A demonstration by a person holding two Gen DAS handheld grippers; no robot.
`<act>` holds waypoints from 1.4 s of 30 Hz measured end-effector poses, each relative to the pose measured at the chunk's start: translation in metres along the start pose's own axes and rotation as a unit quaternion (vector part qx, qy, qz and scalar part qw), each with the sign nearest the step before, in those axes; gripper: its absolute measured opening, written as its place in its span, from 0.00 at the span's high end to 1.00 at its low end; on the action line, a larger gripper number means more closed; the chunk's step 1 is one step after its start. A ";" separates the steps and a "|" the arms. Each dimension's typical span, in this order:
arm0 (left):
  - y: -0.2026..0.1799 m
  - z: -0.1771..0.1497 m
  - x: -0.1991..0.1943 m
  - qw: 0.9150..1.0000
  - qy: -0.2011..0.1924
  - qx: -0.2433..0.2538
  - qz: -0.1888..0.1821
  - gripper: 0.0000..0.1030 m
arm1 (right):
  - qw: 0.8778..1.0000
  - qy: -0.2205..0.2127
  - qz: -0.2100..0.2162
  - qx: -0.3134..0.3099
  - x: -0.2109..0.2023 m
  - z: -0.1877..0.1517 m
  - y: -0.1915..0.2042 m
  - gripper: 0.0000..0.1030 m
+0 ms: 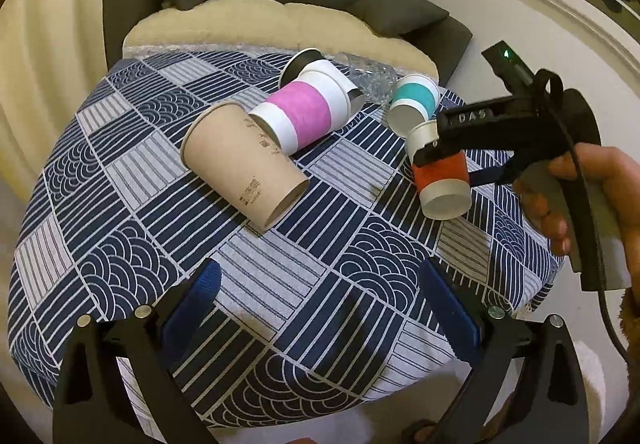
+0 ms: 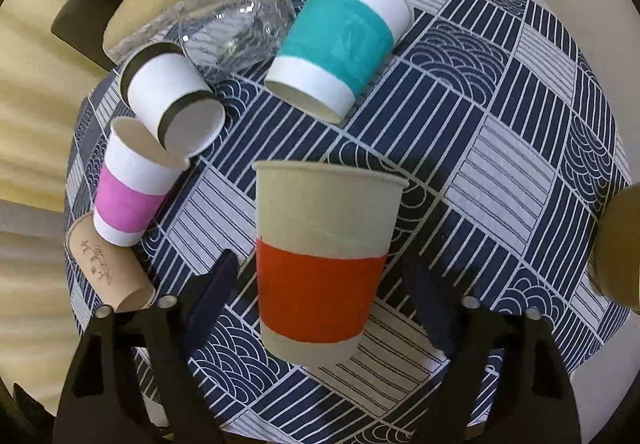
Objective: Flip cup upright
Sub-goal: 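Close the right gripper on the red-banded cup and lift it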
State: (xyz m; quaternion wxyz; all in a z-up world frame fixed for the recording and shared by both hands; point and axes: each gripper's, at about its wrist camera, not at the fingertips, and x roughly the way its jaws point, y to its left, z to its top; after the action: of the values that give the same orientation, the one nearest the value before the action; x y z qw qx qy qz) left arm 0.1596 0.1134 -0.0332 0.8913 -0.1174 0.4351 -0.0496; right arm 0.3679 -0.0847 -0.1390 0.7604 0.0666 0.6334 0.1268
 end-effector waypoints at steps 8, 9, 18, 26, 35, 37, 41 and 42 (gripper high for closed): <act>0.001 -0.002 0.001 1.000 0.002 0.002 0.004 0.06 | 1.000 0.008 -0.008 0.001 0.000 0.000 -0.003 0.39; 0.000 -0.002 0.000 1.000 0.002 0.005 0.005 0.06 | 1.000 0.008 -0.007 0.000 -0.001 -0.001 -0.003 0.39; -0.006 -0.004 -0.001 1.000 0.007 0.022 0.011 0.06 | 0.999 0.012 0.008 -0.030 -0.019 -0.019 0.014 0.40; -0.011 -0.011 -0.020 0.999 0.005 0.028 0.022 0.06 | 0.996 0.031 0.018 -0.084 -0.027 -0.066 0.032 0.40; -0.014 -0.026 -0.046 0.999 0.011 0.035 0.033 0.06 | 0.993 0.056 0.021 -0.098 -0.013 -0.098 0.031 0.39; -0.015 -0.028 -0.050 0.999 0.010 0.036 0.037 0.06 | 0.993 0.059 0.022 -0.098 -0.010 -0.102 0.031 0.39; -0.012 -0.029 -0.056 0.999 0.010 0.026 0.026 0.06 | 0.993 0.058 0.019 -0.100 -0.007 -0.102 0.031 0.39; -0.011 -0.029 -0.057 1.000 0.010 0.021 0.021 0.06 | 0.993 0.059 0.019 -0.098 -0.006 -0.101 0.030 0.39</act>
State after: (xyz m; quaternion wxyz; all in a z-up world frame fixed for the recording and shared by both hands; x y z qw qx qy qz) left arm 0.1024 0.1086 -0.0042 0.8898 -0.0891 0.4456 -0.0408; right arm 0.2646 -0.0633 -0.1445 0.7220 -0.0036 0.6605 0.2061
